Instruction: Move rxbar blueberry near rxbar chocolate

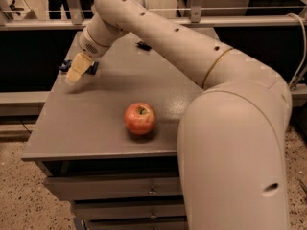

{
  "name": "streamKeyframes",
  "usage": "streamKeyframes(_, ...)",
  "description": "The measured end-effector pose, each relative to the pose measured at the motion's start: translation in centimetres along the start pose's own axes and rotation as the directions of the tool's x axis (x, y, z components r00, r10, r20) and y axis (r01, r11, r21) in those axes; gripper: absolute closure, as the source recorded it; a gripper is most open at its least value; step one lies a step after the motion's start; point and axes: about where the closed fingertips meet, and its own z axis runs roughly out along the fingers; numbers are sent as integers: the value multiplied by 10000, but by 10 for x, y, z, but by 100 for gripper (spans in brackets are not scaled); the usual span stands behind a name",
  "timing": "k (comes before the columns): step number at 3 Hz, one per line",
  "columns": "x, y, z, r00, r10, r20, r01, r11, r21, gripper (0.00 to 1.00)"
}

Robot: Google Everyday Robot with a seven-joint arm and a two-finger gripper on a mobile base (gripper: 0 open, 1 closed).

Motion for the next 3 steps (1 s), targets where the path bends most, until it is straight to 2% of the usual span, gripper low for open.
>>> streamKeyframes(1, 3, -8, 17, 9992, 395, -69, -396, 9991, -181, 0)
streamKeyframes(2, 3, -8, 29, 9981, 614, -7, -614, 9967, -534, 16)
streamKeyframes(3, 3, -6, 36, 9967, 815, 53, -808, 9933, -821, 41)
